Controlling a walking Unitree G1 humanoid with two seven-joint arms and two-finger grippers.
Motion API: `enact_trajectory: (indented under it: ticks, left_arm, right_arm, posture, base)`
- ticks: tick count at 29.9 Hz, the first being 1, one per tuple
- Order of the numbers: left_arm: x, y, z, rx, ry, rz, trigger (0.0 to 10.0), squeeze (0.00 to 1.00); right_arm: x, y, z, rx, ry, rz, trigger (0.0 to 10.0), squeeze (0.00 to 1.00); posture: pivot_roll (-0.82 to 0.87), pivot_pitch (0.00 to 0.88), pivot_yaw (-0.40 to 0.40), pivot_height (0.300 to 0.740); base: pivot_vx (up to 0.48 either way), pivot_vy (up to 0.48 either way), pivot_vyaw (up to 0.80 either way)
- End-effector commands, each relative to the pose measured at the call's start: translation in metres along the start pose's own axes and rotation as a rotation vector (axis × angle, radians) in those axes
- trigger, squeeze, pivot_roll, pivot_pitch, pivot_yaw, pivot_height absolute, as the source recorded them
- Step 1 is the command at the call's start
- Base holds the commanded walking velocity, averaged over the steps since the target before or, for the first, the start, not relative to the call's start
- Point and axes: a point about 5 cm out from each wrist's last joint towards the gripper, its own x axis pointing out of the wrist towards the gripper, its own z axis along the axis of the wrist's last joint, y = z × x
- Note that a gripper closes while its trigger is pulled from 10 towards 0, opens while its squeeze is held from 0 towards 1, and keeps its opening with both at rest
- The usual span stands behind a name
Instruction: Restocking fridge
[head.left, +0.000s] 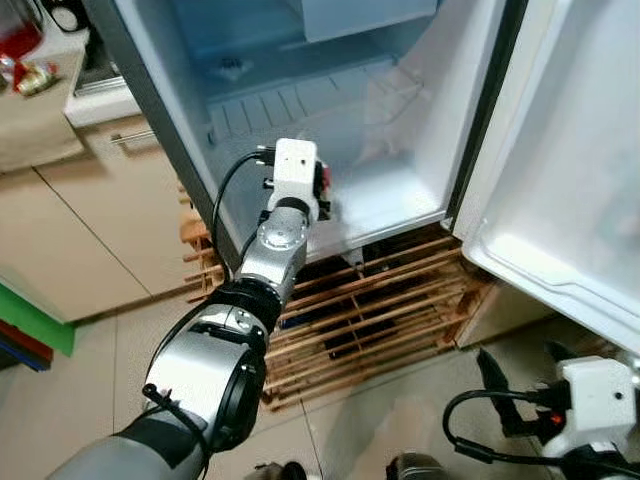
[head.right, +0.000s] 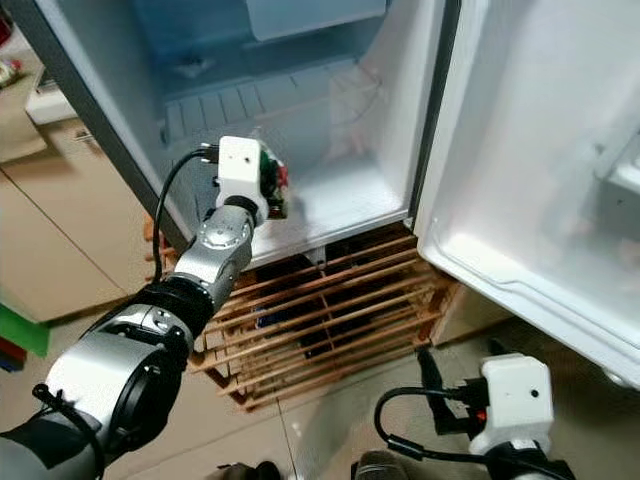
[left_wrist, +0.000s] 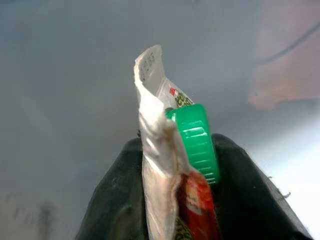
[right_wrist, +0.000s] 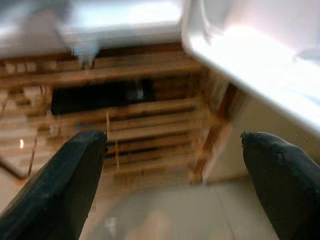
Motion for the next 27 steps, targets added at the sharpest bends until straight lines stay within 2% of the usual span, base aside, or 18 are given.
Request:
enact_trajectory:
  ticks: [1, 7, 12, 15, 21, 26, 27]
  left_arm:
    - [0.003, 0.01, 0.005, 0.015, -0.016, 0.055, 10.0, 0.0]
    - [0.004, 0.029, 0.007, 0.036, -0.044, 0.156, 10.0, 0.0]
    - [0.005, 0.04, 0.011, 0.035, -0.06, 0.225, 10.0, 0.0]
    - [0.005, 0.048, 0.015, 0.005, -0.062, 0.352, 10.0, 0.0]
    - [0.003, 0.043, 0.01, -0.039, -0.024, 0.422, 10.0, 0.0]
    - [0.002, 0.035, 0.009, -0.067, -0.01, 0.423, 10.0, 0.0]
    - [0.002, 0.032, 0.01, -0.063, -0.008, 0.416, 10.0, 0.05]
  right_arm:
    - [-0.006, 0.001, 0.001, -0.002, 0.027, 0.003, 10.0, 0.0]
    - [-0.022, 0.003, 0.001, -0.014, 0.07, 0.024, 10.0, 0.0]
    - [-0.027, 0.004, 0.001, -0.022, 0.088, 0.033, 10.0, 0.0]
    - [-0.029, 0.004, 0.001, -0.024, 0.1, 0.031, 10.0, 0.0]
    - [-0.032, 0.006, 0.001, -0.024, 0.111, 0.033, 10.0, 0.0]
    - [-0.031, 0.006, 0.002, -0.025, 0.112, 0.038, 10.0, 0.0]
    - [-0.031, 0.006, 0.002, -0.026, 0.112, 0.04, 10.0, 0.0]
  posture:
    - [-0.39, 0.252, 0.087, 0.74]
    - [-0.4, 0.288, 0.058, 0.74]
    - [-0.4, 0.297, 0.052, 0.74]
    - [-0.41, 0.301, 0.051, 0.74]
    - [-0.42, 0.304, 0.05, 0.74]
    - [-0.42, 0.303, 0.047, 0.74]
    - [-0.42, 0.302, 0.047, 0.74]
  base:
    - [0.0, 0.0, 0.0]
    - [0.0, 0.0, 0.0]
    - [0.0, 0.0, 0.0]
    - [0.0, 0.0, 0.0]
    - [0.0, 0.0, 0.0]
    - [0.0, 0.0, 0.0]
    - [0.0, 0.0, 0.0]
